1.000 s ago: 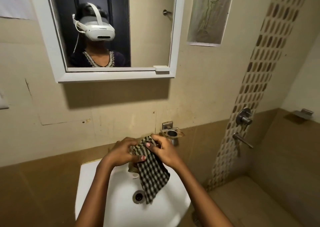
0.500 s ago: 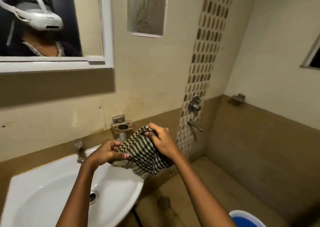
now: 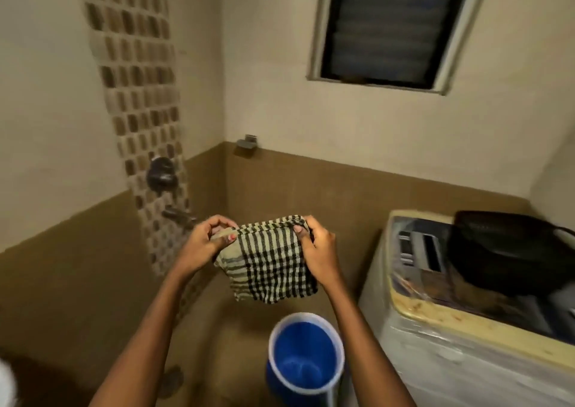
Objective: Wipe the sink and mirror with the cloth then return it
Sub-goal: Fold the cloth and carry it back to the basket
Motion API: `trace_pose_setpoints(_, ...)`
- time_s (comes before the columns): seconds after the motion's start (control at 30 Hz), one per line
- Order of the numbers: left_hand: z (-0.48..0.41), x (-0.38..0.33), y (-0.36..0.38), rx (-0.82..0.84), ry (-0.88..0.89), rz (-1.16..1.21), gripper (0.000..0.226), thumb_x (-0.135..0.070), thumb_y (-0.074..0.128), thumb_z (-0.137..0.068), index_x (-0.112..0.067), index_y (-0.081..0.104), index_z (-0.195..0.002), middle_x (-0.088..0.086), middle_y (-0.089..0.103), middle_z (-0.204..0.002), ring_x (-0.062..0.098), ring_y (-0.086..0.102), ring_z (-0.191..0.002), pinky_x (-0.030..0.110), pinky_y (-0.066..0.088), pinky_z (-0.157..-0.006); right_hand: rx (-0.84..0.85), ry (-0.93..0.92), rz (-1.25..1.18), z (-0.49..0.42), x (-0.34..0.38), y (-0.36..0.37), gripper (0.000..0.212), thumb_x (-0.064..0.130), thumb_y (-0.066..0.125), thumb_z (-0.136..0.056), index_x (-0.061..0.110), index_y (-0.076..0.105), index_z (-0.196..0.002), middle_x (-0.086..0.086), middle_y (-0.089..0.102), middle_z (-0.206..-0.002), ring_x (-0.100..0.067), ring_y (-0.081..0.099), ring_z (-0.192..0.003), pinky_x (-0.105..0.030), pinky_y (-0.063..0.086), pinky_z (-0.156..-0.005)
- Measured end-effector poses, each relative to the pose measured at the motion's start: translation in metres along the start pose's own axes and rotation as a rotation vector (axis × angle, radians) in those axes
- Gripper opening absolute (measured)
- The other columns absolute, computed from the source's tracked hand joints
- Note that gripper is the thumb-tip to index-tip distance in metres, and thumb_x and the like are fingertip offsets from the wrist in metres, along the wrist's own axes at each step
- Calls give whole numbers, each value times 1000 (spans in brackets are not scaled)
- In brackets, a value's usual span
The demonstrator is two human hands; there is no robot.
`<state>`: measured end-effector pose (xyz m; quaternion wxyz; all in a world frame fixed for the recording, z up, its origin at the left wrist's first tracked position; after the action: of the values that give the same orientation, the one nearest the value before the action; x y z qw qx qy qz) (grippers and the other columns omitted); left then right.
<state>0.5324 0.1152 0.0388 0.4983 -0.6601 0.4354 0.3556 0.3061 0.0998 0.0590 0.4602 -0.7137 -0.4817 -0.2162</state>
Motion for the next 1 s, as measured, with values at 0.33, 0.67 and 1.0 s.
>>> trace_pose_setpoints(0.33,-122,-123,336,316,274,-37,24,-3,61,-86,-8,57,-109,-11,52,-68,-6,52,-59,8,37,-55,-489,288,351,30,-158,-303,21,17,54,-94,-3,60,-95,-19,65,-78,-31,62,-75,-31,37,-63)
trace_pose_setpoints(0.67,-188,-172,561,443,293,19,23,-12,68,-83,-3,60,-103,7,57,-101,14,52,-94,7,34,-69,-587,568,608,11,-293,-480,27,22,50,-96,-1,60,-106,-28,67,-92,-39,64,-83,-39,47,-69)
trace_pose_setpoints(1.0,-211,-148,640,521,355,-301,22,-10,68,-82,-16,51,-94,5,44,-112,17,47,-91,24,38,-80,-402,781,948,-20,-362,-505,27,35,50,-94,15,64,-106,-10,67,-106,-28,62,-99,-36,49,-82)
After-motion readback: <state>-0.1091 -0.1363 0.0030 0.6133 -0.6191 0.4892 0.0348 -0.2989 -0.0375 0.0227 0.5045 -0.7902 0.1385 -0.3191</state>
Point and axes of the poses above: each hand's wrist, its own z-axis away from the middle knuckle, its own y-axis out of the palm, x = y × z, the point moved 10 cm from there along -z, towards the middle knuckle
